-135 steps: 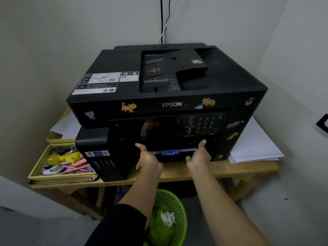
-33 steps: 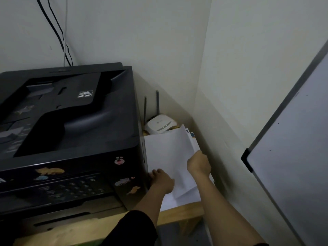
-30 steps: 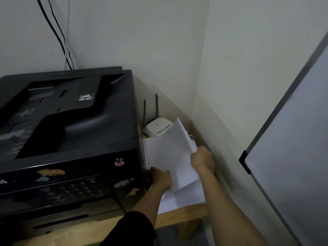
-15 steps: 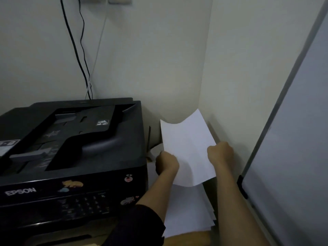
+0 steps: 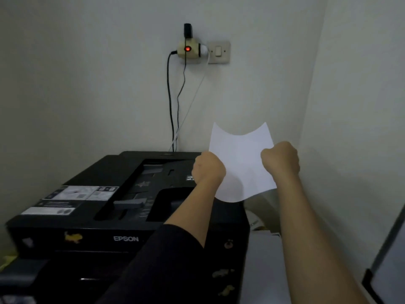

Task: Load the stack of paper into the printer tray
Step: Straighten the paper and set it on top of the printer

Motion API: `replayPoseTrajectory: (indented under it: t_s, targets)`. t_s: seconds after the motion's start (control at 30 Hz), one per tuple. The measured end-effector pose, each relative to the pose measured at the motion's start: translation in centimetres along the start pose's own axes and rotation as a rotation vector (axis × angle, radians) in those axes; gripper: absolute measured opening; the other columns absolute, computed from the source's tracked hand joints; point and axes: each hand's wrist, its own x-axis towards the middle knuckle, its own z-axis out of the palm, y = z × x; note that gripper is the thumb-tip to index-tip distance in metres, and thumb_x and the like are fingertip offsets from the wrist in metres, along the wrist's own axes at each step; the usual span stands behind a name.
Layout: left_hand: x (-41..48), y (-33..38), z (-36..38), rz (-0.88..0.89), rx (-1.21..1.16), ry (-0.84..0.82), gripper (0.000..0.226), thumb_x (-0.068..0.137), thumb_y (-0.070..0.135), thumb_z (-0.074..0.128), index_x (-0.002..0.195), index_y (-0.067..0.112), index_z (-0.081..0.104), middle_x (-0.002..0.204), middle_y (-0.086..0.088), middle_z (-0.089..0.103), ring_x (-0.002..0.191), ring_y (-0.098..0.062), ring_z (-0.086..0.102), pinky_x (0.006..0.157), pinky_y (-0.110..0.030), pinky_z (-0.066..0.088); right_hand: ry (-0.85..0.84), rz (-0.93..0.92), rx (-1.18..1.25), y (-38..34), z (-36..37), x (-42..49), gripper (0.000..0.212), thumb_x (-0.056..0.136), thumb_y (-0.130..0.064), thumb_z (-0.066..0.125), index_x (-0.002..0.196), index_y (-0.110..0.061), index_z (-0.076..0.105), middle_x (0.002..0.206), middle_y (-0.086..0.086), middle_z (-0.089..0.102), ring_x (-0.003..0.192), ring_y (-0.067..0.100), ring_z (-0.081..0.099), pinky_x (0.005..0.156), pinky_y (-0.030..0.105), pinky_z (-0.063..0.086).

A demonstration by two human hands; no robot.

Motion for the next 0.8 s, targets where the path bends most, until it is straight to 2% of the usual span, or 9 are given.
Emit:
replayPoseTrajectory:
  t_s: [0.23, 0.33, 0.5, 0.63, 0.7, 0.77, 0.8]
  targets:
    - [5.1, -11.6, -9.5, -0.085, 0.0, 0.035, 0.024, 0.092, 0.009, 0.05, 0.109, -0.002, 0.062, 0.117, -0.017, 0.064, 0.105, -0.031, 0.062, 0.07, -0.032, 0.045, -0.152, -0.027, 0.128, -7.9, 10.4, -7.0, 0.024, 0.078, -0.008, 0.047, 0.056, -0.01, 0.038, 0.059, 0.002, 0.045, 0.049, 0.017, 0.042, 0.046, 0.021, 0.033]
    - [7.9, -16.6, -12.7, -0.138, -0.017, -0.002, 0.027, 0.092, 0.013, 0.055, 0.112, -0.003, 0.06, 0.119, -0.018, 0.063, 0.107, -0.031, 0.061, 0.077, -0.033, 0.049, -0.256, 0.034, 0.178, -10.4, 15.2, -9.4, 0.022, 0.079, -0.006, 0.044, 0.058, -0.009, 0.04, 0.062, 0.004, 0.047, 0.051, 0.018, 0.043, 0.045, 0.021, 0.032]
    - [11.6, -23.0, -17.3, -0.137, -0.075, -0.005, 0.033, 0.09, 0.022, 0.061, 0.114, -0.001, 0.056, 0.118, -0.018, 0.062, 0.105, -0.032, 0.06, 0.071, -0.033, 0.043, -0.332, 0.186, 0.26, -14.3, 21.4, -12.0, 0.026, 0.083, 0.0, 0.047, 0.058, -0.004, 0.04, 0.064, 0.007, 0.044, 0.051, 0.018, 0.041, 0.042, 0.021, 0.03]
    - [13.7, -25.5, -19.6, -0.062, -0.143, 0.034, 0.033, 0.091, 0.022, 0.06, 0.117, 0.002, 0.055, 0.118, -0.017, 0.063, 0.104, -0.034, 0.06, 0.072, -0.032, 0.043, -0.314, 0.228, 0.274, -16.5, 23.8, -12.7, 0.028, 0.085, 0.002, 0.047, 0.059, -0.004, 0.039, 0.064, 0.007, 0.043, 0.053, 0.018, 0.042, 0.042, 0.022, 0.032]
    - [14.5, -25.8, -20.5, -0.001, -0.201, 0.071, 0.028, 0.092, 0.021, 0.059, 0.114, 0.005, 0.055, 0.114, -0.015, 0.065, 0.094, -0.031, 0.06, 0.069, -0.031, 0.043, -0.266, 0.211, 0.355, -17.4, 24.4, -12.9, 0.022, 0.083, 0.005, 0.044, 0.062, -0.001, 0.041, 0.064, 0.007, 0.043, 0.055, 0.02, 0.043, 0.046, 0.021, 0.032]
    - [15.1, -25.8, -21.2, 0.066, -0.289, 0.109, 0.024, 0.093, 0.02, 0.056, 0.114, 0.009, 0.053, 0.111, -0.012, 0.065, 0.087, -0.027, 0.059, 0.071, -0.033, 0.049, -0.211, 0.172, 0.469, -18.4, 24.8, -13.0, 0.021, 0.079, 0.007, 0.039, 0.065, -0.009, 0.038, 0.063, 0.005, 0.038, 0.056, 0.018, 0.037, 0.05, 0.021, 0.027]
    - [15.3, -25.7, -21.5, 0.094, -0.323, 0.131, 0.025, 0.094, 0.02, 0.056, 0.117, 0.01, 0.051, 0.112, -0.011, 0.065, 0.089, -0.028, 0.06, 0.076, -0.036, 0.052, -0.19, 0.139, 0.522, -18.8, 24.8, -12.9, 0.025, 0.077, 0.008, 0.037, 0.063, -0.013, 0.034, 0.063, 0.004, 0.037, 0.055, 0.016, 0.033, 0.05, 0.021, 0.026]
